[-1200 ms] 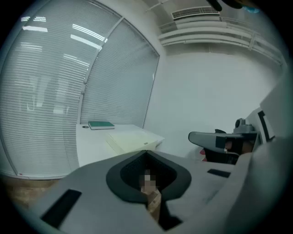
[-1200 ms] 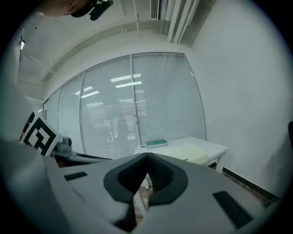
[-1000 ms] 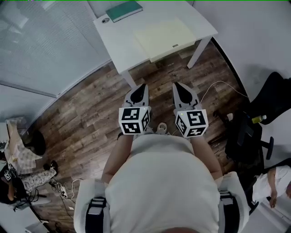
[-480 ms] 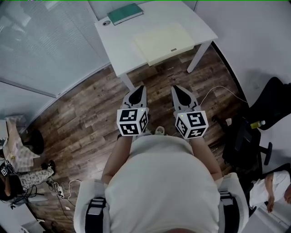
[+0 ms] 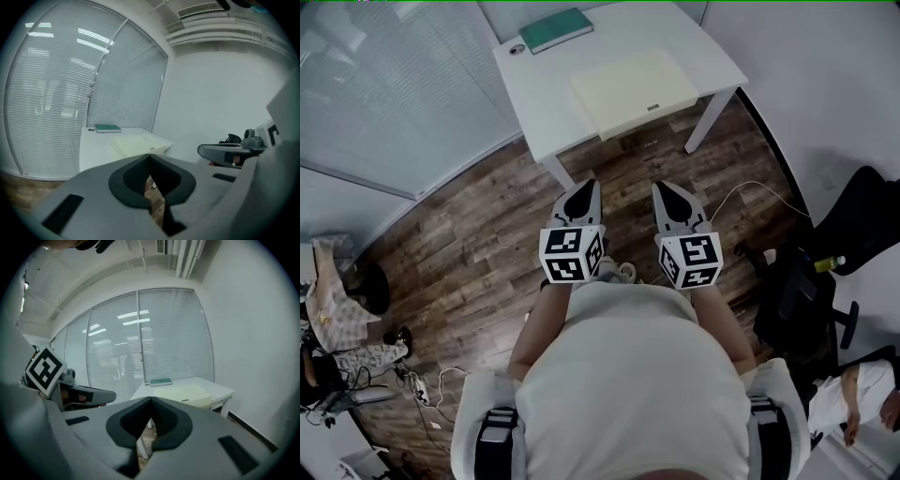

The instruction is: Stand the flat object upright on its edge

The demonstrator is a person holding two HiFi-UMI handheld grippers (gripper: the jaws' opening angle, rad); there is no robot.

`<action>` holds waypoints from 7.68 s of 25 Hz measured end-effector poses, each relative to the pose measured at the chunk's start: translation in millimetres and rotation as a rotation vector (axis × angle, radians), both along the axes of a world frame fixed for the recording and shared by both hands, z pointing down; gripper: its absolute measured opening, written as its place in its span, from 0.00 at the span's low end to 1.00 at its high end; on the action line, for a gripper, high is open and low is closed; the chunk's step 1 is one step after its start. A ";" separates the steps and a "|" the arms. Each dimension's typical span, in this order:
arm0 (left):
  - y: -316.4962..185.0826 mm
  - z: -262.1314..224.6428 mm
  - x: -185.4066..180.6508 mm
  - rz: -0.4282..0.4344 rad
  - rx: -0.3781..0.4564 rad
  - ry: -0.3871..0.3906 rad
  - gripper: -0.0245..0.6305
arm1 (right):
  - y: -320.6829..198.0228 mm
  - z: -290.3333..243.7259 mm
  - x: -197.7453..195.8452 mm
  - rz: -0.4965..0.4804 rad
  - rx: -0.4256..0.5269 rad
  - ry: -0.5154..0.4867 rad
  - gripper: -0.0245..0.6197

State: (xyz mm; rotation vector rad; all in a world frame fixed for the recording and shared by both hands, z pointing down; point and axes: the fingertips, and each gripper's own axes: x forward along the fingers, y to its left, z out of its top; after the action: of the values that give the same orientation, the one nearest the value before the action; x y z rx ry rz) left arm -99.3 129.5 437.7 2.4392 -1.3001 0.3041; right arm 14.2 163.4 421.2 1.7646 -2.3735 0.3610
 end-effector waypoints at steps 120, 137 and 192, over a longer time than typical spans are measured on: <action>-252.0 42.7 50.3 -0.038 -0.092 -0.063 0.07 | -283.7 199.4 67.8 0.220 -0.562 -1.373 0.70; -248.3 46.9 40.1 -0.059 -0.100 -0.076 0.07 | -300.1 206.2 60.9 0.216 -0.584 -1.359 0.70; -246.1 32.0 42.5 -0.049 -0.046 -0.056 0.07 | -317.6 59.8 146.2 0.209 -0.177 -0.793 0.44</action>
State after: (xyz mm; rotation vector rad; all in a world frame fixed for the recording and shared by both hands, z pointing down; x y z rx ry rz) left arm -56.8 -116.6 469.6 2.3724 -1.3593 0.3868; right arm 160.4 -154.1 481.0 2.0382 -2.4686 1.4891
